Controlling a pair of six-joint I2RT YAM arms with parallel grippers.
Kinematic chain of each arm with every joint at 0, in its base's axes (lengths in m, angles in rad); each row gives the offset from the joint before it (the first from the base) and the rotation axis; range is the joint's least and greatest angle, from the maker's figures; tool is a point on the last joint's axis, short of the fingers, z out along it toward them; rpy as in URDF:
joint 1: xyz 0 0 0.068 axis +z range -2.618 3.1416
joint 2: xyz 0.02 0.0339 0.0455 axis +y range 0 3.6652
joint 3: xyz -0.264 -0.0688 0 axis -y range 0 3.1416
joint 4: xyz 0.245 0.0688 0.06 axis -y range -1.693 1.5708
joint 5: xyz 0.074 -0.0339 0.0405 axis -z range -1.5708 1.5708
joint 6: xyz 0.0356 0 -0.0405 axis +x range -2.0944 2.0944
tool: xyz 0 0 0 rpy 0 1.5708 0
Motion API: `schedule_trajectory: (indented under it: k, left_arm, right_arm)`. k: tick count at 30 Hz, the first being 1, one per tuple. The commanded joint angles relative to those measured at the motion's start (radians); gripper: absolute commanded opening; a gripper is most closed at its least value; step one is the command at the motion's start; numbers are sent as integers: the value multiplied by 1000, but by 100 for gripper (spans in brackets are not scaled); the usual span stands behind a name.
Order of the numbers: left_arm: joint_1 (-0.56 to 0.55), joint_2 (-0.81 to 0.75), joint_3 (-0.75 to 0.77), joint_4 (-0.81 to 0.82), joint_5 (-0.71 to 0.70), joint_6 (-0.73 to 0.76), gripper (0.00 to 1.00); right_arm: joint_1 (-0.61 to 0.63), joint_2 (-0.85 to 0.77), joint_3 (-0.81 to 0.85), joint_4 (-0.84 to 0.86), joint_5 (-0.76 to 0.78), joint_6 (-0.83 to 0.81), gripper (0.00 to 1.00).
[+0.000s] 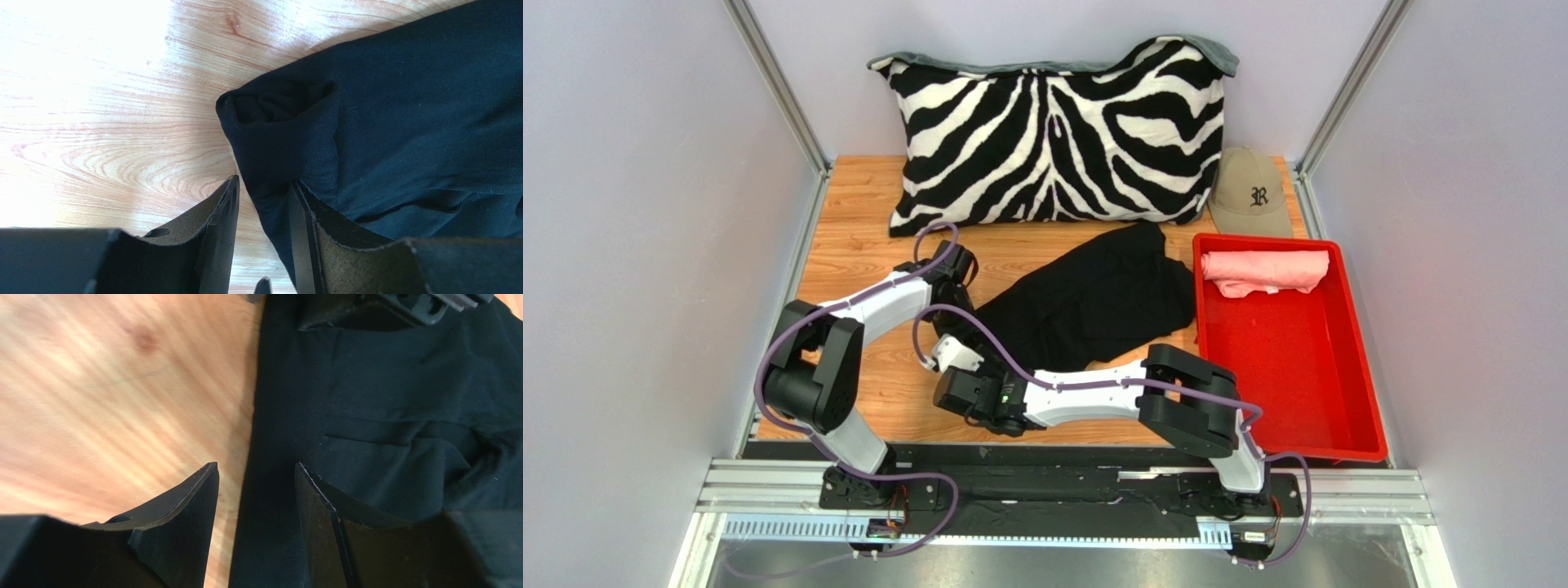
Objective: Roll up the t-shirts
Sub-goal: Roll the T-shirt to the center of the board.
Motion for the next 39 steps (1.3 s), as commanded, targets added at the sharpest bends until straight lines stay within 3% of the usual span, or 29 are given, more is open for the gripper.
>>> schedule_trajectory:
  k: [1,18,30,39]
  left_arm:
    - [1,7,21,-6,-8,19,44]
    - [1,-1,22,-3,-2,23,45]
    - [13,-30,40,0,8,39,48]
    - [65,-103,73,0,70,72,57]
  right_arm:
    - [5,31,39,-13,121,-1,55]
    - [-3,92,41,-92,96,60,54]
    - [-110,-23,-97,20,-190,180,50]
    - [-228,-115,-240,167,-450,298,46]
